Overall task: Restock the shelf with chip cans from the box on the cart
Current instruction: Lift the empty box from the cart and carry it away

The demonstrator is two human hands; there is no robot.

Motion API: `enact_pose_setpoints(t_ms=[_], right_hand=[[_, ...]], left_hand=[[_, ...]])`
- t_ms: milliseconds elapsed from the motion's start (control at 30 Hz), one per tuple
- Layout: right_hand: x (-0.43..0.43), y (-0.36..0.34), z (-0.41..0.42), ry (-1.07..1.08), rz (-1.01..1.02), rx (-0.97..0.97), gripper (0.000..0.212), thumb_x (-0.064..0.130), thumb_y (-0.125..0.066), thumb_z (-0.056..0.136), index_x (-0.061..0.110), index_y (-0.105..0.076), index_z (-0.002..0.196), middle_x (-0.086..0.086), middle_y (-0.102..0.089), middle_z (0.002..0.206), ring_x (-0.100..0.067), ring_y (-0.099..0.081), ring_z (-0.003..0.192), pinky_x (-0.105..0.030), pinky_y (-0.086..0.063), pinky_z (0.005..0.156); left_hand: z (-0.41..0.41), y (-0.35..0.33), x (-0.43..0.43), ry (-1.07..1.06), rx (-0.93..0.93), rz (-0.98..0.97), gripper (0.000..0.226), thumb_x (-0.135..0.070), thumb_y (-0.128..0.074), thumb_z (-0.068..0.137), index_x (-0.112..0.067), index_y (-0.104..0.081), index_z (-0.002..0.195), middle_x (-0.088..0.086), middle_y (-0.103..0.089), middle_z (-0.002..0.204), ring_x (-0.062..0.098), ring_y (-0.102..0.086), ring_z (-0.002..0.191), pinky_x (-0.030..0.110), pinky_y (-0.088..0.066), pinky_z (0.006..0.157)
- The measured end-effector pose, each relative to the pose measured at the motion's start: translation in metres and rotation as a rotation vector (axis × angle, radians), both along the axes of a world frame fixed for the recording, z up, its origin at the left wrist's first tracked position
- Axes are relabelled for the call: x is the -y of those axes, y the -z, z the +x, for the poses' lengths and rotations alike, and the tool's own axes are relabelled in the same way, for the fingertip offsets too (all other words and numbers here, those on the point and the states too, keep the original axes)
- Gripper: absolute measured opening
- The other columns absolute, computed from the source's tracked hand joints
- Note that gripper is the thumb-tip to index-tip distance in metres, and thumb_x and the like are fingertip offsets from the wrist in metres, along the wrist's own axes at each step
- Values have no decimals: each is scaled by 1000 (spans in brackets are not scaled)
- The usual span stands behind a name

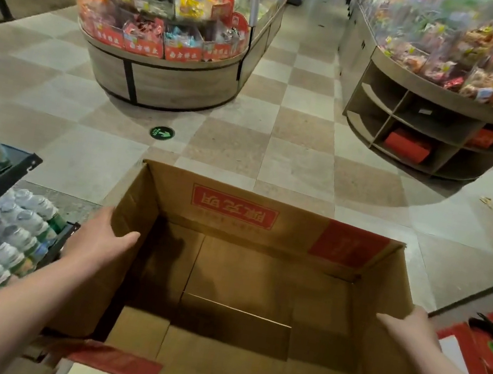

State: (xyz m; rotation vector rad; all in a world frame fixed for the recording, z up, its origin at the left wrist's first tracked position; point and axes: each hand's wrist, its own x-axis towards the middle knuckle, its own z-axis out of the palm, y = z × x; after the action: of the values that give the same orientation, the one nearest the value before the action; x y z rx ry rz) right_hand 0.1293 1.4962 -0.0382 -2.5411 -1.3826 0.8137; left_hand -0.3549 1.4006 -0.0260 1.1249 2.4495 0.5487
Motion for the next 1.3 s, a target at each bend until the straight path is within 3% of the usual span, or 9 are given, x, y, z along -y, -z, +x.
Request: enact_pose_setpoints(t_ms=[233,433,667,833,933,1067,1200,1300], right_hand=[[-66,14,-36,100,-23,-11,79,30,-68,86,9,-22,146,-22,-39,143,-44,-44,125,-53,-46,96],[-120,36,-48,171,-46,-25,76,28,-67,86,6,-26,146,-23,-40,142,-45,-41,127,-53,-40,101],[-184,96,-58,170,-136,-56,67,34,-68,84,5,-39,138,-21,-51,133,-43,-51,117,-51,-46,95],[-223,157,-66,174,-199,-64,67,27,-65,87,6,-33,141,-22,-47,136,-43,-47,121,-50,-42,99],[-239,201,-68,207,-209,-105,62,24,-64,88,11,-36,142,-19,-51,133,-40,-52,115,-45,-45,94],[-259,267,-67,228,-222,-139,58,27,-64,87,17,-40,138,-16,-56,128,-37,-56,110,-51,-48,94],[-272,332,-71,255,-227,-142,58,25,-60,91,16,-36,142,-16,-51,134,-38,-52,115,-46,-46,93],[-279,381,-73,269,-231,-159,58,26,-59,92,19,-32,143,-15,-50,135,-37,-53,113,-47,-47,92]], left_hand=[[-38,12,-97,64,-4,18,63,-39,-69,80,-15,-44,133,12,-59,126,35,-58,111,45,-51,86],[-50,40,-159,4,64,-46,76,-39,-69,82,-9,-34,142,17,-47,141,39,-49,124,49,-43,97],[-56,97,-207,-117,197,-152,62,-41,-68,81,-9,-45,129,17,-60,120,39,-57,107,46,-48,87],[-57,158,-234,-156,256,-207,61,-36,-72,75,-9,-49,124,16,-61,117,37,-57,108,43,-44,88],[-61,204,-251,-193,295,-246,64,-30,-73,79,-9,-45,132,18,-57,125,37,-54,113,45,-44,93],[-68,273,-270,-243,342,-299,63,-29,-68,86,-15,-39,140,16,-54,130,37,-54,113,47,-48,92],[-68,343,-283,-291,355,-336,61,-27,-65,88,-15,-38,142,16,-52,134,37,-53,115,45,-47,90],[-74,398,-289,-311,403,-379,64,-34,-65,87,-23,-35,143,13,-51,136,36,-54,115,52,-48,93]])
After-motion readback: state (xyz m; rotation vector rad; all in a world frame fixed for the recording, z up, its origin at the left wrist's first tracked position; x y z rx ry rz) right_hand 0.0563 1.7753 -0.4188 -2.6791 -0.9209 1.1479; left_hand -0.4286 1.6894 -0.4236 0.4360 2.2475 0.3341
